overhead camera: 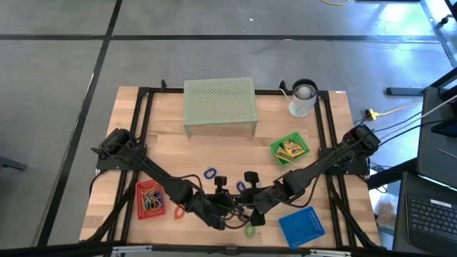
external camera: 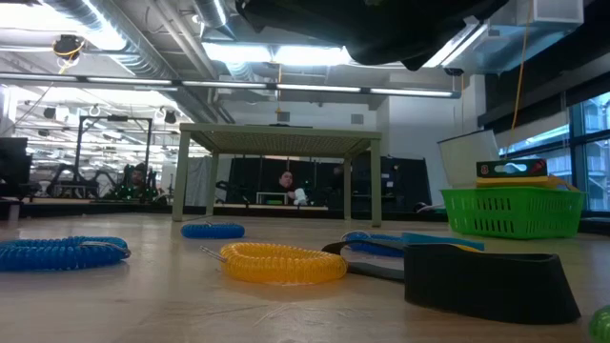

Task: Pick & Place Office Desk Supplies
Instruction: Put the black rubber band into the red bin

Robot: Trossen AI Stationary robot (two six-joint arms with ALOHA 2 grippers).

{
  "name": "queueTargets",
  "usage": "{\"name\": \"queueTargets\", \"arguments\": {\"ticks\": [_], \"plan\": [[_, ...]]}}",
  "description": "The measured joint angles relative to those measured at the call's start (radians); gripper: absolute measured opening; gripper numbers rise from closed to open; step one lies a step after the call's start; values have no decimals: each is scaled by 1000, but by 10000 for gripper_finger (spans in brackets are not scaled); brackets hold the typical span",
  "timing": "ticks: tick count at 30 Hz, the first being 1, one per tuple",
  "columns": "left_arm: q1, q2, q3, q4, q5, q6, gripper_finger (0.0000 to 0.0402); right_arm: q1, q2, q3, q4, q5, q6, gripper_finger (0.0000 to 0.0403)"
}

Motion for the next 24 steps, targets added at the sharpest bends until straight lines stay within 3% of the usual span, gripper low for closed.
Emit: {"name": "queueTargets", "arguments": {"ticks": [10, 18, 24], "plan": [[-1, 0, 0, 0, 11, 27, 12, 0, 0, 0, -6, -7, 6, 6], [0, 0, 0, 4, 28, 45, 5, 0, 0, 0, -4, -30, 63, 8], [-2, 0, 0, 6, 36, 45, 5, -2, 0, 0, -3, -79, 96, 68]]}}
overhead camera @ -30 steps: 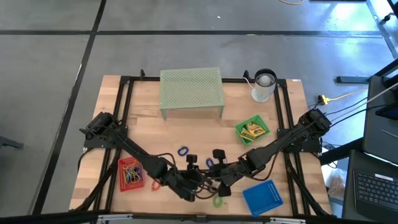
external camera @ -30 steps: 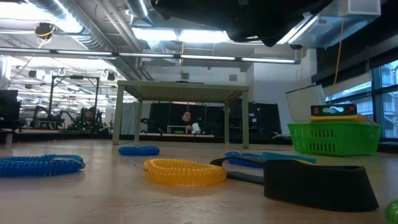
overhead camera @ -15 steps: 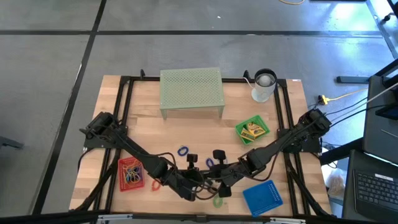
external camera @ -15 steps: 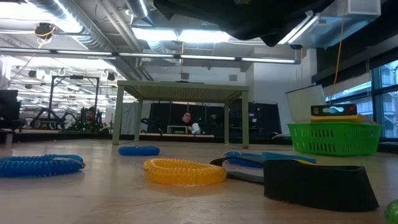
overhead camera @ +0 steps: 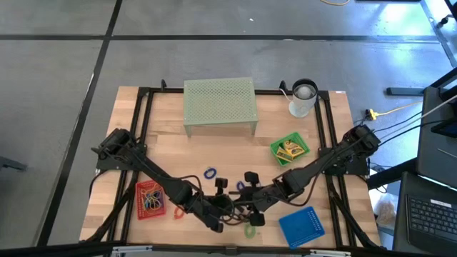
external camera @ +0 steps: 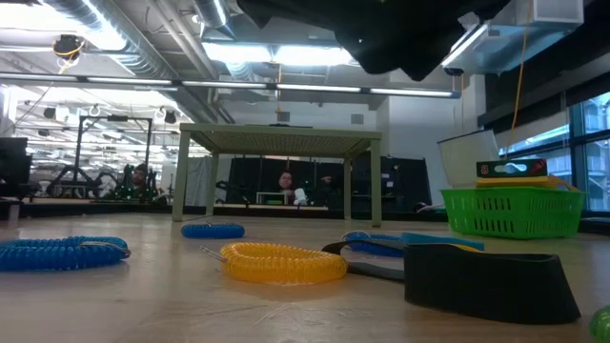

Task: Pick & Place Office Desk Supplies
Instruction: Put the black rubber band into the red bin

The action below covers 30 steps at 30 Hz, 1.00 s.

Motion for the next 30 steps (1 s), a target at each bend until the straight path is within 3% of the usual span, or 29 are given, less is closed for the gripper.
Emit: {"name": "queueTargets", "arguments": {"ticks": [7, 13, 23, 30], "plan": [[1, -2, 1, -19, 6, -1, 4, 1, -78, 0, -48, -18, 16, 179], [1, -1, 0, -166, 102, -104, 4, 1, -182, 0, -118, -13, 98, 231], [-24, -77, 0, -850, 402, -525, 7, 3, -207, 1, -126, -10, 143, 227], [-111, -199, 0, -1225, 459, -817, 8, 4, -204, 0, -140, 11, 139, 213]]}}
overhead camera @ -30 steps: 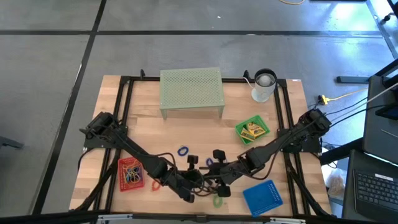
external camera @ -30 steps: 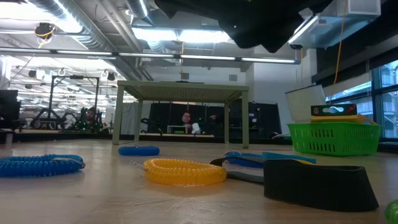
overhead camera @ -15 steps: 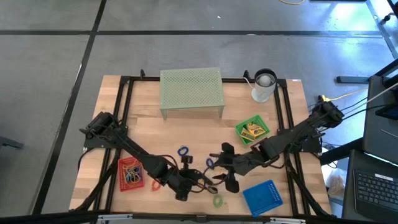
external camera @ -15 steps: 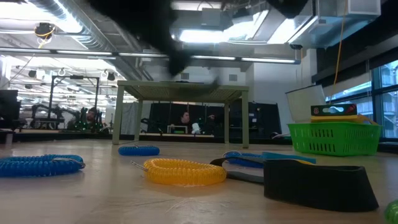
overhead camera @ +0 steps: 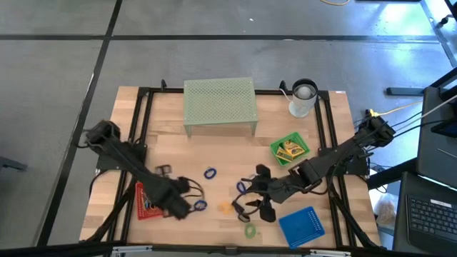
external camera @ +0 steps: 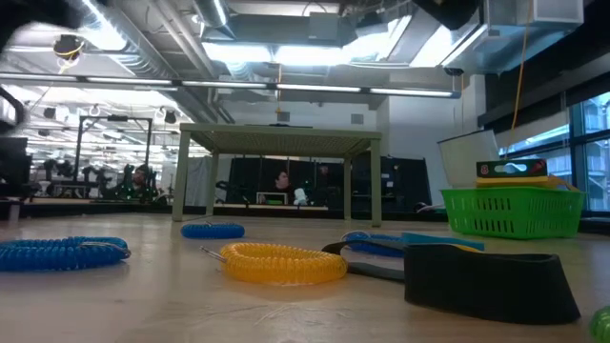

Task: Pick & Place Office Desk Supplies
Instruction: Put the black rubber band into the red bin

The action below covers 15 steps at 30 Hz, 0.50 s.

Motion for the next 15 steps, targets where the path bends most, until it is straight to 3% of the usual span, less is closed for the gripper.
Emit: {"name": "queueTargets", "arguments": {"ticks": [4, 15], "plan": [[-73, -70, 0, -159, 4, -163, 8, 0, 0, 0, -1, 18, 0, 210], [-279, -166, -12, -162, 89, -374, 8, 0, 0, 0, -2, 25, 0, 210]]}}
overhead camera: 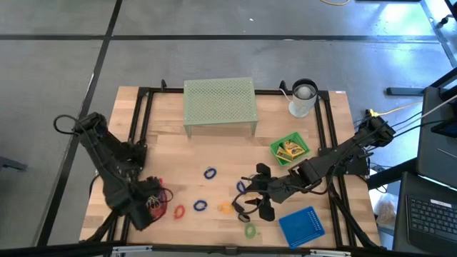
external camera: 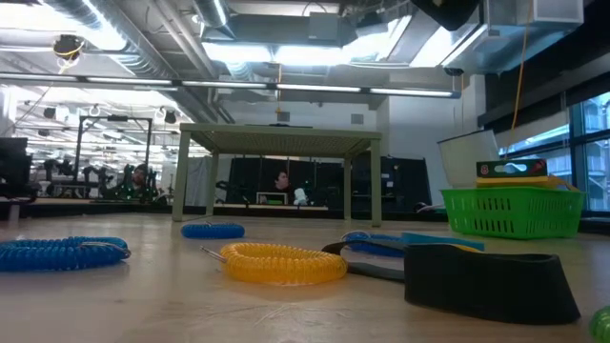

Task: Pick & Place Office Desk Supplies
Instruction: Put the black rubber band into the red bin

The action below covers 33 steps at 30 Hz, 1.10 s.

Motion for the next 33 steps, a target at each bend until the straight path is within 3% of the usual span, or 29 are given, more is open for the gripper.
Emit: {"name": "queueTargets", "arguments": {"ticks": [11, 18, 25, 33], "plan": [[-35, -1, -37, 39, -96, 25, 8, 0, 0, 0, 0, 52, 0, 210], [-24, -2, -209, 232, 85, 112, 7, 0, 0, 0, 0, 68, 0, 210], [31, -2, -256, 233, 81, 6, 38, 0, 0, 0, 0, 68, 0, 210], [93, -2, -256, 270, 82, -7, 85, 0, 0, 0, 0, 70, -2, 210]]}}
